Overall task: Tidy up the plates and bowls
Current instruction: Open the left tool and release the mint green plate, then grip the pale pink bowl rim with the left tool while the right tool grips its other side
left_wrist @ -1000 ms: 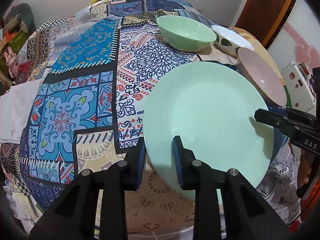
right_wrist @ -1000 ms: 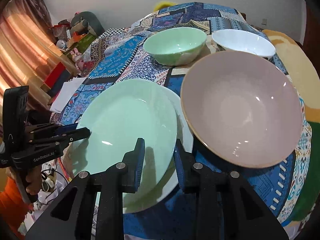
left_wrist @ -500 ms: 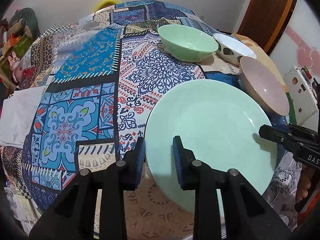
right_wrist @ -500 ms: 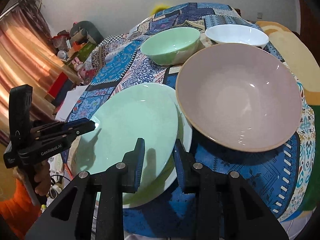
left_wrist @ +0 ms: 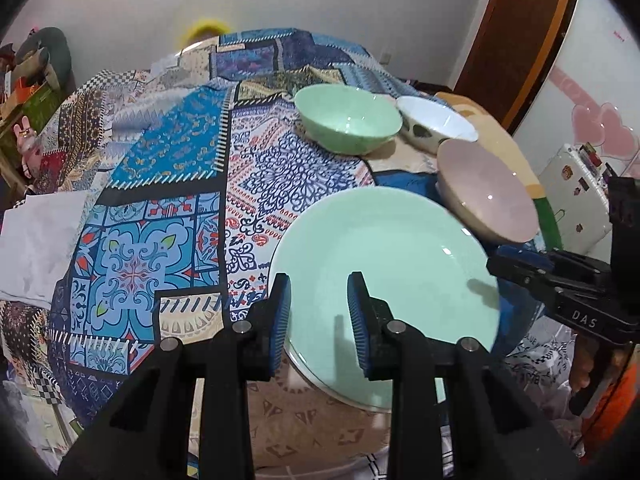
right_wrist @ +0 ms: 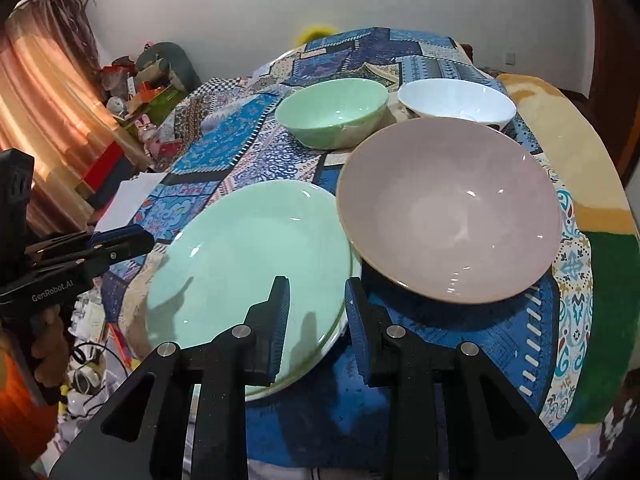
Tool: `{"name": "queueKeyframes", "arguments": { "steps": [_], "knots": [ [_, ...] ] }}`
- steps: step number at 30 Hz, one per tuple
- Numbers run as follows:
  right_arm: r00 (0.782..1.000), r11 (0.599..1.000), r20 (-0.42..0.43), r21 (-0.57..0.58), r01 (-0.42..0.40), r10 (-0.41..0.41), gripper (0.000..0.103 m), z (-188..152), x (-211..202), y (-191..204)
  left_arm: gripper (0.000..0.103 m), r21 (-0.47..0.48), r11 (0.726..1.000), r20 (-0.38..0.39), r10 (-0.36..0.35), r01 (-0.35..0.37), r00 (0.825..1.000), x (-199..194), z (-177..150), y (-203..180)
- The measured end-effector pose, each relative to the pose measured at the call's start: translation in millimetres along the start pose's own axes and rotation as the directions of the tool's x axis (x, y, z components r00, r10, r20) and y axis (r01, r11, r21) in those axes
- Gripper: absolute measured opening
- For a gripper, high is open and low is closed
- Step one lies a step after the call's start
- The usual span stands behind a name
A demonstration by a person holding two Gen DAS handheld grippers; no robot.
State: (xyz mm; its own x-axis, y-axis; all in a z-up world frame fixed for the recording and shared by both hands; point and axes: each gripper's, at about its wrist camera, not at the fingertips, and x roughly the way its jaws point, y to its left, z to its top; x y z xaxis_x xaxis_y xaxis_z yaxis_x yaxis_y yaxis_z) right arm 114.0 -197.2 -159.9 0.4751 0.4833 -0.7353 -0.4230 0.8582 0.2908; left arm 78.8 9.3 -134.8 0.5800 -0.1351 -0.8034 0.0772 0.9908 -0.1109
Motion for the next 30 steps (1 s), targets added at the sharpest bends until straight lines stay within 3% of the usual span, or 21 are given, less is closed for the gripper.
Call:
{"name": "queueKeyframes", "arguments": {
  "steps": [2, 8, 12, 18, 21, 30],
  "knots": [
    [1.0, 1.0, 0.011, -0.01, 0.004, -0.004, 0.028, 0.1, -5.0, 1.7, 0.032, 0.005, 1.0, 0.01, -0.004, 0.004, 1.0, -4.6, 0.6, -3.7],
    [0.996, 1.0, 0.084, -0.026, 0.017, -0.015, 0.028, 3.8, -28.6, 3.1, 0.057, 0.038, 0.999, 0.059, -0.025, 0.023, 0.998, -17.0, 8.5, -24.9],
    [0.99, 0.998, 0.134, -0.032, 0.055, -0.05, 0.03, 7.3, -42.1, 0.6, 0.067, 0.079, 0.997, 0.102, -0.027, 0.018, 0.994, -22.7, 19.9, -43.5],
    [0.973, 0.994, 0.206, -0.011, 0.11, -0.105, 0.047, 13.5, -59.4, -16.2, 0.079, 0.106, 0.994, 0.131, -0.048, 0.034, 0.99, -18.8, 39.4, -68.3],
    [0.964, 0.992, 0.236, 0.019, 0.124, -0.125, 0.054, 17.7, -65.6, -28.7, 0.083, 0.107, 0.993, 0.132, -0.062, 0.048, 0.989, -10.4, 49.5, -78.7],
    [0.954, 0.986, 0.247, 0.064, 0.156, -0.167, 0.057, 29.3, -55.0, -61.6, 0.085, 0.105, 0.993, 0.087, -0.059, 0.05, 0.994, 34.6, 79.1, -101.1]
  ]
}}
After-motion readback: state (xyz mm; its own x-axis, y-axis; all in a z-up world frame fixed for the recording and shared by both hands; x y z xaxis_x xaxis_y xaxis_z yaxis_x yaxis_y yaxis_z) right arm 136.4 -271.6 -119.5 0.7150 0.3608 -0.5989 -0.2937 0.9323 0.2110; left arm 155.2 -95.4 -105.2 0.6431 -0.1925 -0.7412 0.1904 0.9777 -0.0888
